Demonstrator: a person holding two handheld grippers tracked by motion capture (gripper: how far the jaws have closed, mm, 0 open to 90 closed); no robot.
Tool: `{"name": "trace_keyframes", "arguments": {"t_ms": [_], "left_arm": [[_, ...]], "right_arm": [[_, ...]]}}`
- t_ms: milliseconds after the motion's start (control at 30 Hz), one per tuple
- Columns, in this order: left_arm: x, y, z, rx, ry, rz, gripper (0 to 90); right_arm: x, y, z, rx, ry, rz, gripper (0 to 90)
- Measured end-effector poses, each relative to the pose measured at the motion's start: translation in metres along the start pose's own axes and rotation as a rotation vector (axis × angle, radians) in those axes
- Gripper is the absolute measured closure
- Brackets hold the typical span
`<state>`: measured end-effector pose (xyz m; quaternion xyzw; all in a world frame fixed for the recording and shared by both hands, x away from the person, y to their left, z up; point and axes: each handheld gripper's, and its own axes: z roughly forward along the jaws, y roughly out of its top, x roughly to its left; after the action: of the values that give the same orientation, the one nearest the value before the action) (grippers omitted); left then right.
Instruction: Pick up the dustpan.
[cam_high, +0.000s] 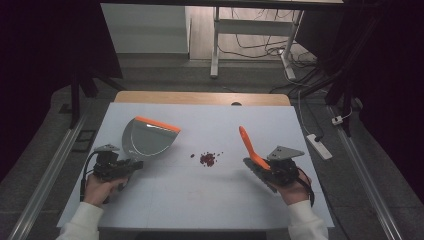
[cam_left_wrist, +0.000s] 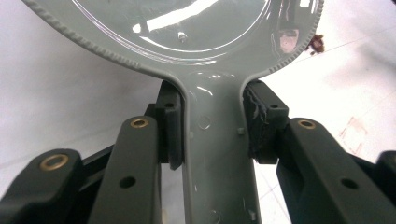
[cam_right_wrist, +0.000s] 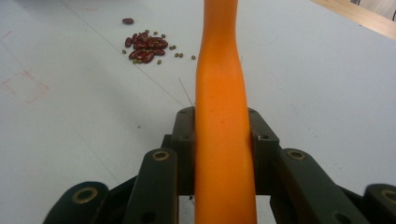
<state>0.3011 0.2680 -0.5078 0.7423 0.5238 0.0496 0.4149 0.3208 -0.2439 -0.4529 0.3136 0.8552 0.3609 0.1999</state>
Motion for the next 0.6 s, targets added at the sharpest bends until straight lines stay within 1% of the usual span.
{"name": "trace_keyframes", "arguments": {"t_ms": [133, 233, 367, 433, 467, 600], "left_arm": [[-0.001, 0.006, 0.001, 0.002, -0.013, 0.033, 61.9], [0.001, 0.012, 0.003, 0.018, -0.013, 0.07, 61.8], [0.005, 0.02, 0.007, 0.026, -0.029, 0.091, 61.8], [0.004, 0.022, 0.008, 0.028, -0.037, 0.107, 61.9], [0.003, 0.022, 0.008, 0.03, -0.045, 0.119, 61.9], [-0.003, 0.025, 0.008, 0.032, -0.079, 0.145, 61.8]], "right_arm": [[-0.001, 0.0, 0.0, 0.002, -0.004, 0.009, 70.1], [-0.001, 0.001, 0.001, 0.002, -0.005, 0.008, 70.1], [-0.002, 0.002, -0.001, -0.005, -0.007, 0.013, 70.1], [-0.003, 0.002, 0.0, -0.004, -0.01, 0.015, 70.1], [-0.004, 0.001, 0.0, -0.002, -0.011, 0.015, 70.1], [-0.006, 0.001, 0.001, 0.0, -0.015, 0.016, 70.1]]}}
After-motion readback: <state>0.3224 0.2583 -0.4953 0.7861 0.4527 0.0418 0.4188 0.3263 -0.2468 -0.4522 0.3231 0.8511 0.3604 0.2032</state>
